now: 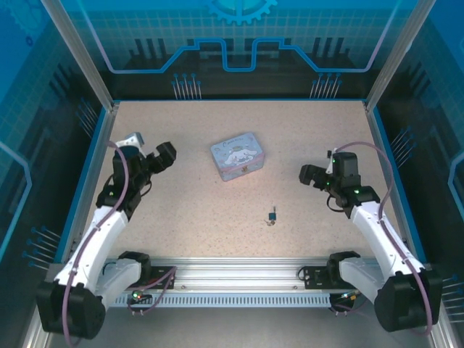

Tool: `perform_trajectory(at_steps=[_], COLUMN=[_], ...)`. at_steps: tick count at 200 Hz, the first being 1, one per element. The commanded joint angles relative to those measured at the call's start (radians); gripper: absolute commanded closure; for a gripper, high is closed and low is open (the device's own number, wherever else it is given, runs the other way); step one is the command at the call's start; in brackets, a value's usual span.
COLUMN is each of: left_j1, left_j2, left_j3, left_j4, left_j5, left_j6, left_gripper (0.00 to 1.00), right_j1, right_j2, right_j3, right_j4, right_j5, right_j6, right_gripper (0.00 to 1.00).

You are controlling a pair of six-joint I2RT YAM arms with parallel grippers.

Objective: Unlock a padlock with a key

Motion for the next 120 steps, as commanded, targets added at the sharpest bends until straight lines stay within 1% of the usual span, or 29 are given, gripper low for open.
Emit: perform_trajectory(at_steps=[1, 20, 29, 39, 59, 68, 79, 96, 102, 108, 112, 120], left_j1=[0.015, 0.018, 0.019, 0.020, 0.027, 0.029, 0.035, 0.044, 0.048, 0.049, 0.053, 0.054], left_j2=[-0.049, -0.066, -0.061, -0.042, 0.038, 0.085, 0.147, 0.263, 0.310, 0.346, 0.374, 0.412], left_j3=[-0.131, -0.259, -0.316, -0.365, -0.414, -0.421, -0.428, -0.438, -0.442, -0.440, -0.435, -0.418], left_j4=[0.119, 0.257, 0.338, 0.427, 0.547, 0.598, 0.678, 0.834, 0.906, 0.962, 1.000, 1.033], left_j5=[-0.190, -0.227, -0.227, -0.231, -0.232, -0.215, -0.180, -0.102, -0.075, -0.047, -0.025, 0.003], left_j6=[0.117, 0.176, 0.207, 0.237, 0.296, 0.319, 0.352, 0.374, 0.386, 0.391, 0.404, 0.450], left_gripper=[0.01, 0.01, 0.01, 0.01, 0.01, 0.01, 0.01, 0.01, 0.01, 0.01, 0.01, 0.01], right_j1=[-0.070, -0.083, -0.084, -0.081, -0.079, -0.080, -0.081, -0.082, -0.081, -0.077, -0.069, -0.060], right_j2=[0.042, 0.117, 0.151, 0.174, 0.208, 0.236, 0.285, 0.348, 0.375, 0.400, 0.402, 0.410], right_j3=[-0.090, -0.127, -0.158, -0.203, -0.291, -0.313, -0.330, -0.316, -0.301, -0.293, -0.280, -0.275], right_j4=[0.217, 0.349, 0.443, 0.581, 0.837, 0.919, 1.023, 1.089, 1.076, 1.098, 1.069, 1.068], right_j5=[0.101, 0.113, 0.120, 0.100, 0.115, 0.124, 0.107, 0.062, 0.051, 0.041, 0.034, 0.009], right_j6=[-0.131, -0.190, -0.193, -0.212, -0.218, -0.222, -0.237, -0.269, -0.274, -0.289, -0.298, -0.320], right_gripper=[0.00, 0.00, 0.00, 0.00, 0.00, 0.00, 0.00, 0.00, 0.00, 0.00, 0.00, 0.00])
